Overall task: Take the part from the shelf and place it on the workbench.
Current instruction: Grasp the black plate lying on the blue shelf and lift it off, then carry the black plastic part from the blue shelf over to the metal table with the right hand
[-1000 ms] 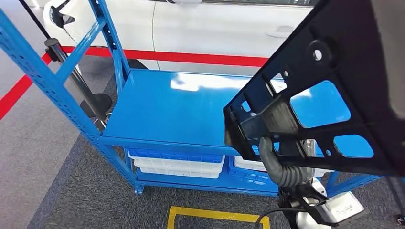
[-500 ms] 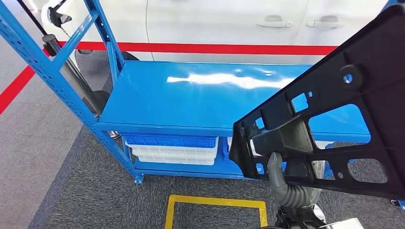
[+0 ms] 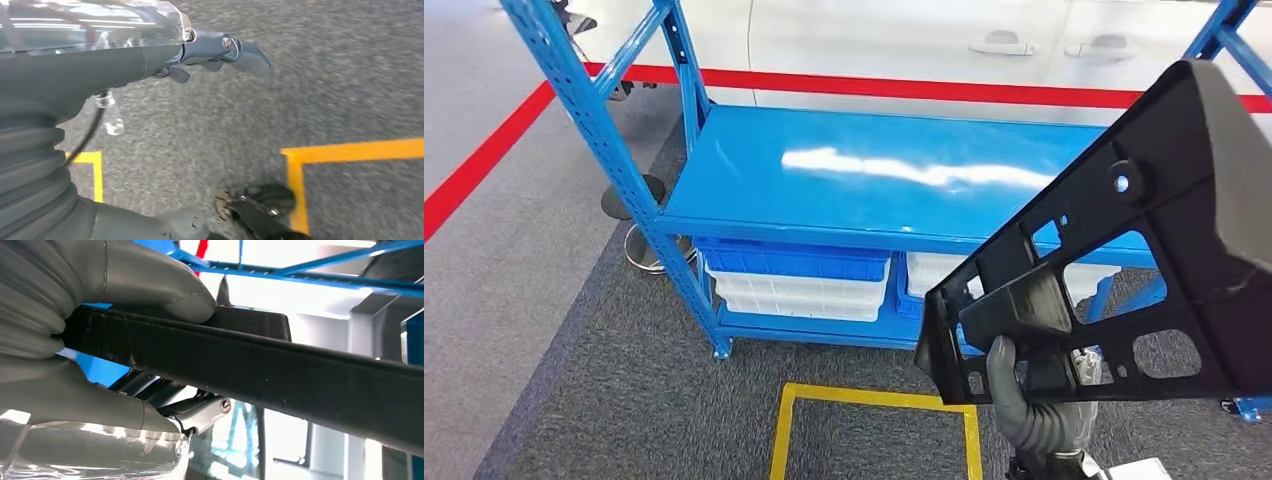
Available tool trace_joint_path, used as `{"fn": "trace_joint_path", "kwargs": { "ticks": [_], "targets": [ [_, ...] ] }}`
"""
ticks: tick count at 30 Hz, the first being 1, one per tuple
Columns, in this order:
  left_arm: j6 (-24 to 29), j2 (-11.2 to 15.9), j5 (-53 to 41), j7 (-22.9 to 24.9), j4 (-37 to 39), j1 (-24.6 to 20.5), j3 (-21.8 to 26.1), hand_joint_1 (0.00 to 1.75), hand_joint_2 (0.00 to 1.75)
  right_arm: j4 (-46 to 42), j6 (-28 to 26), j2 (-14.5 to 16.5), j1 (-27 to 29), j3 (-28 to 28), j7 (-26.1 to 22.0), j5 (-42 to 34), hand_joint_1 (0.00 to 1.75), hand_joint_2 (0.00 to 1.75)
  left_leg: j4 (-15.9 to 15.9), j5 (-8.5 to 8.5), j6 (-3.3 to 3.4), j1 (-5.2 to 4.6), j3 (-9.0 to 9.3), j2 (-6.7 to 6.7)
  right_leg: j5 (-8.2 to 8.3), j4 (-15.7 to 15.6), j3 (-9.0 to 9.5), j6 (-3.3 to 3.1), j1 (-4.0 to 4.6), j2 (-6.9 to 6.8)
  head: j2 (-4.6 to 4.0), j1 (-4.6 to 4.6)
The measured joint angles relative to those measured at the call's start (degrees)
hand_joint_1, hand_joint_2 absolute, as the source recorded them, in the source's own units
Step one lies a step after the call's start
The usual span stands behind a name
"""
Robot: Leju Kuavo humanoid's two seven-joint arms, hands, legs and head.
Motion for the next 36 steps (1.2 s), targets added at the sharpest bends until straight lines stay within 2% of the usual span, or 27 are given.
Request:
{"fn": "trace_joint_path", "kwargs": {
  "ticks": [1,2,3,4,5,6,8,9,10,12,13,16,17,18,19,21,23,25,27,28,29,30,32,33,34,35,36],
  "targets": [
    [0.00,-0.02,-0.04,0.03,0.00,0.01,0.03,0.00,1.75,0.12,-0.12,0.10,0.22,-0.33,-0.01,-0.04,1.75,1.75,0.10,0.75,0.18,-0.12,-0.98,0.07,-2.75,3.85,-0.82,0.13,-0.02,0.01,0.00,0.10],
    [0.00,-0.05,-0.09,0.04,0.00,0.02,0.05,0.00,1.75,0.25,-0.19,0.16,0.39,-0.62,-0.01,-0.06,1.75,1.75,0.24,1.50,0.23,-0.25,-2.01,0.10,-4.19,7.31,-1.27,0.25,-0.03,0.01,0.00,0.15],
    [-0.01,-0.09,-0.14,0.04,0.00,0.02,0.07,0.00,1.75,0.35,-0.21,0.24,0.53,-0.83,-0.01,-0.06,1.75,1.75,0.45,2.19,0.21,-0.37,-3.08,0.14,-4.14,9.50,-1.07,0.28,-0.03,0.02,0.00,0.16],
    [-0.01,-0.12,-0.18,0.04,0.00,0.03,0.09,0.00,1.75,0.44,-0.21,0.30,0.64,-0.97,-0.01,-0.06,1.75,1.75,0.72,2.82,0.15,-0.47,-4.14,0.15,-2.91,9.79,0.06,0.21,-0.02,0.02,0.00,0.16],
    [0.00,-0.15,-0.18,0.04,0.00,0.04,0.12,0.00,1.75,0.50,-0.22,0.37,0.71,-1.09,-0.01,-0.06,1.75,1.75,1.00,3.38,0.06,-0.53,-5.18,0.15,-1.35,8.10,2.18,0.03,0.02,0.02,0.00,0.16],
    [-0.01,-0.19,-0.19,0.04,0.00,0.02,0.14,0.00,1.75,0.53,-0.22,0.45,0.75,-1.19,-0.02,-0.06,1.75,1.75,1.36,3.88,-0.04,-0.58,-6.08,0.13,-0.42,4.64,5.35,-0.29,0.12,0.02,0.00,0.16],
    [0.05,-0.24,-0.28,0.06,0.00,0.01,0.17,0.00,1.75,0.54,-0.29,0.68,0.73,-1.33,-0.14,0.28,1.75,1.75,2.07,4.71,-0.43,-0.76,-7.34,0.04,-1.18,-3.81,11.72,-1.00,0.54,0.01,0.00,0.14],
    [0.10,-0.26,-0.39,0.07,0.00,0.00,0.19,0.00,1.75,0.53,-0.41,0.82,0.77,-1.37,-0.33,0.73,1.75,1.75,2.28,5.14,-0.71,-0.78,-7.67,0.01,-1.99,-6.67,13.61,-1.32,0.77,0.01,0.00,0.18],
    [0.17,-0.26,-0.53,0.09,0.00,0.03,0.22,0.00,1.75,0.52,-0.64,0.94,0.86,-1.38,-0.60,1.38,1.75,1.75,2.31,5.59,-1.06,-0.77,-7.88,-0.01,-2.38,-8.05,14.25,-1.60,0.97,0.00,0.00,0.21],
    [0.34,-0.26,-0.83,0.12,0.00,0.15,0.37,0.00,1.75,0.51,-1.26,1.12,1.15,-1.39,-1.21,2.67,1.75,1.75,2.45,5.81,-1.80,-0.65,-8.34,-0.08,-1.50,-8.44,13.61,-2.30,0.83,-0.11,0.00,0.36],
    [0.44,-0.25,-0.97,0.12,0.00,0.19,0.47,0.00,1.75,0.49,-1.56,1.21,1.24,-1.39,-1.48,3.16,1.75,1.75,3.25,4.57,-2.18,-0.58,-8.78,-0.16,-0.82,-8.55,13.02,-2.75,0.69,-0.21,0.00,0.30],
    [0.63,-0.25,-1.28,0.12,0.00,0.29,0.62,0.00,1.75,0.33,-2.32,1.64,1.46,-1.42,-1.86,4.09,1.75,1.75,11.38,-3.60,-3.17,-0.12,-10.99,-0.28,1.30,-8.60,10.60,-3.50,0.50,-0.38,0.00,-0.06],
    [0.63,-0.25,-1.41,0.12,0.00,0.31,0.64,0.00,1.75,0.21,-2.49,1.76,1.53,-1.43,-1.88,4.36,1.75,1.75,14.77,-5.37,-3.41,0.05,-11.45,-0.27,1.98,-8.45,9.64,-3.45,0.50,-0.39,0.00,-0.13],
    [0.64,-0.25,-1.56,0.12,0.00,0.30,0.66,0.00,1.75,0.07,-2.62,1.86,1.59,-1.43,-1.84,4.59,1.75,1.75,17.09,-5.67,-3.62,0.20,-11.33,-0.27,2.63,-8.22,8.59,-3.35,0.49,-0.40,0.00,-0.12],
    [0.64,-0.25,-1.74,0.10,0.00,0.28,0.66,0.00,1.75,-0.05,-2.74,1.95,1.62,-1.43,-1.74,4.75,1.75,1.75,17.85,-4.67,-3.79,0.36,-10.47,-0.27,3.25,-7.91,7.48,-3.20,0.44,-0.42,0.00,-0.13],
    [0.60,-0.22,-2.06,0.06,0.00,0.22,0.67,0.00,1.75,-0.22,-3.08,2.08,1.66,-1.43,-1.42,4.78,1.75,1.75,13.75,-1.39,-4.01,0.67,-6.06,-0.29,4.28,-7.02,5.36,-2.73,0.30,-0.41,0.00,-0.13],
    [0.50,-0.20,-2.33,-0.03,-0.01,0.05,0.67,0.00,1.75,-0.49,-3.31,2.19,1.80,-1.47,-1.21,4.55,1.75,1.75,5.84,-1.65,-3.84,0.67,-0.22,-0.50,5.08,-6.10,3.94,-2.05,0.30,-0.41,0.00,-0.13],
    [0.35,-0.19,-2.65,-0.08,-0.02,-0.05,0.68,0.00,1.75,-0.81,-3.31,2.26,1.86,-1.51,-1.18,4.22,1.75,1.75,1.56,-3.20,-3.14,0.38,2.16,-0.75,5.96,-5.80,3.52,-1.27,0.36,-0.49,0.00,-0.23],
    [0.14,-0.19,-2.94,-0.08,-0.02,-0.06,0.71,0.00,1.75,-0.97,-3.21,2.27,1.81,-1.54,-1.15,4.03,1.75,1.75,1.25,-2.45,-2.05,0.28,1.39,-0.66,6.54,-5.87,3.36,-0.50,0.21,-0.47,0.00,-0.37],
    [0.01,-0.19,-3.08,-0.08,-0.03,-0.12,0.72,0.00,1.75,-1.03,-3.15,2.27,1.79,-1.56,-1.10,4.01,1.75,1.75,1.22,-1.82,-1.48,0.27,0.84,-0.51,5.58,-5.32,2.95,-0.24,0.10,-0.35,0.00,-0.42],
    [-0.09,-0.17,-3.21,-0.07,-0.03,-0.16,0.73,0.00,1.75,-1.07,-3.12,2.26,1.78,-1.60,-1.04,4.01,1.75,1.75,1.11,-1.08,-0.96,0.31,0.12,-0.34,3.46,-3.82,2.28,-0.05,0.00,-0.24,0.00,-0.32],
    [-0.17,-0.15,-3.34,-0.06,-0.04,-0.20,0.73,0.00,1.75,-1.09,-3.10,2.26,1.76,-1.64,-0.94,4.02,1.75,1.75,1.09,-0.34,-0.57,0.28,-0.74,-0.18,0.39,-1.17,1.41,0.05,-0.08,-0.12,0.00,-0.25],
    [-0.24,-0.11,-3.58,-0.06,-0.04,-0.20,0.74,0.00,1.75,-1.13,-3.09,2.26,1.70,-1.73,-0.66,4.03,1.75,1.75,1.19,1.13,-0.17,0.01,-2.64,-0.07,-4.83,5.88,-0.24,0.25,-0.07,-0.04,0.00,-0.06],
    [-0.27,-0.11,-3.71,-0.06,-0.04,-0.20,0.74,0.00,1.75,-1.12,-3.09,2.26,1.68,-1.77,-0.48,4.03,1.75,1.75,1.29,1.88,-0.10,-0.15,-3.64,-0.03,-5.49,8.74,-0.45,0.28,-0.06,-0.01,0.00,-0.03],
    [-0.31,-0.11,-3.83,-0.06,-0.04,-0.20,0.74,0.00,1.75,-1.11,-3.09,2.26,1.67,-1.82,-0.32,4.03,1.75,1.75,1.41,2.60,-0.10,-0.32,-4.65,-0.01,-4.74,10.12,0.08,0.21,-0.04,0.00,0.00,-0.03],
    [-0.35,-0.11,-3.91,-0.06,-0.04,-0.20,0.74,0.00,1.75,-1.11,-3.09,2.26,1.64,-1.86,-0.20,4.03,1.75,1.75,1.56,3.30,-0.13,-0.47,-5.67,-0.02,-3.09,9.55,1.63,-0.01,0.03,0.00,0.00,-0.03],
    [-0.38,-0.11,-3.96,-0.06,-0.04,-0.22,0.74,0.00,1.75,-1.11,-3.09,2.26,1.59,-1.89,-0.14,4.03,1.75,1.75,1.73,3.95,-0.19,-0.59,-6.59,-0.03,-1.50,7.04,4.18,-0.38,0.18,0.02,0.00,-0.02]
  ]
}}
